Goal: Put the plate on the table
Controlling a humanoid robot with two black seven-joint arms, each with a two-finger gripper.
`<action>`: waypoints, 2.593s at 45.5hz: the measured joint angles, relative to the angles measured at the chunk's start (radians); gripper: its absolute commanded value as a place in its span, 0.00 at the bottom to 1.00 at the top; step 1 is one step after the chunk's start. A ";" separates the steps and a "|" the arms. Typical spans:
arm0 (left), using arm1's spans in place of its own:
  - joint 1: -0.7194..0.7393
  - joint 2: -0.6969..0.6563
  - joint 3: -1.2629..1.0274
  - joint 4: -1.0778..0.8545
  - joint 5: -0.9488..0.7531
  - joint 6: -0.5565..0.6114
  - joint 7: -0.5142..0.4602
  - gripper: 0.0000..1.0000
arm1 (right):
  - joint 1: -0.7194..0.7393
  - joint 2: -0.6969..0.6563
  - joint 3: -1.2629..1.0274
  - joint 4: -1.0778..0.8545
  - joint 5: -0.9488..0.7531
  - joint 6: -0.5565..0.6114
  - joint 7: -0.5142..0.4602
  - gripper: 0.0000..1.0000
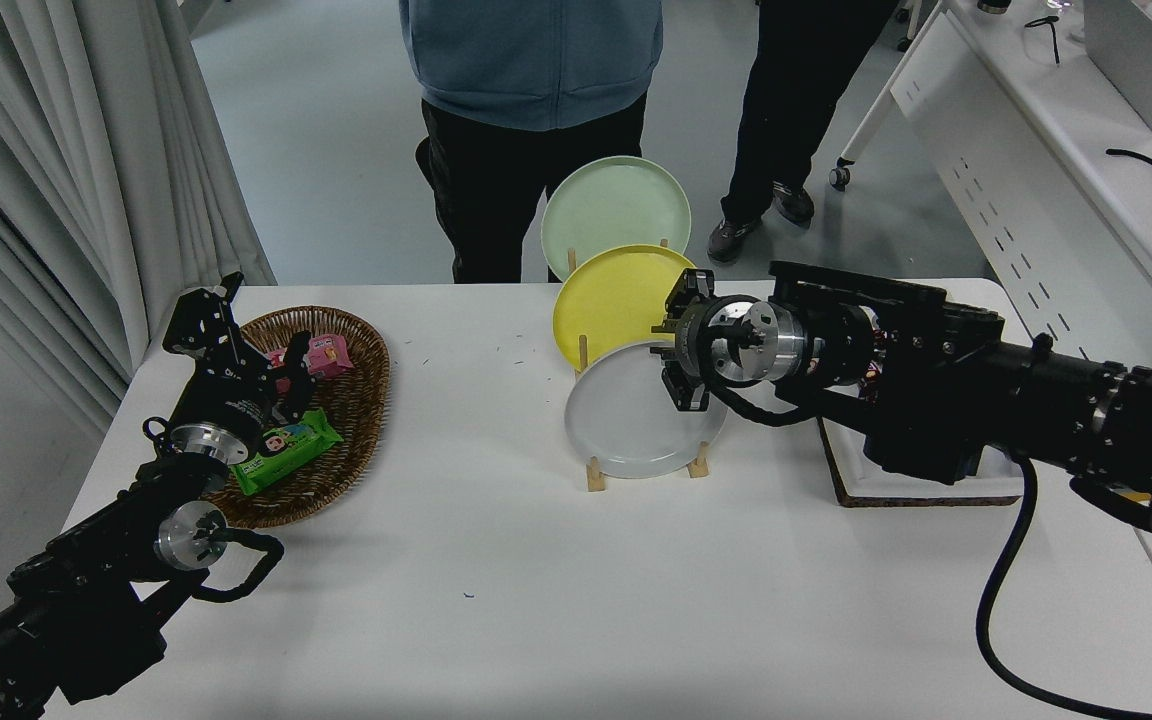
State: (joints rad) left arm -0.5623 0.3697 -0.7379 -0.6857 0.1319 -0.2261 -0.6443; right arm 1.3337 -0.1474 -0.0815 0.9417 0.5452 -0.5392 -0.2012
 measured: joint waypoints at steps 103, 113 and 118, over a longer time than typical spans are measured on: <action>0.001 0.000 0.000 0.000 0.000 0.000 0.000 1.00 | 0.240 -0.157 0.268 0.063 0.014 -0.017 -0.271 0.00; 0.001 0.000 0.000 0.000 0.000 -0.001 0.000 1.00 | 0.228 -0.121 0.276 0.052 0.064 -0.038 -0.291 0.00; 0.001 0.000 0.000 0.000 0.000 -0.001 0.000 1.00 | 0.220 -0.099 0.278 0.049 0.102 -0.065 -0.295 0.00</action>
State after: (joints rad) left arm -0.5618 0.3697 -0.7379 -0.6857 0.1319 -0.2270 -0.6443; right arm 1.5539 -0.2465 0.1970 0.9908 0.6475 -0.6047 -0.4965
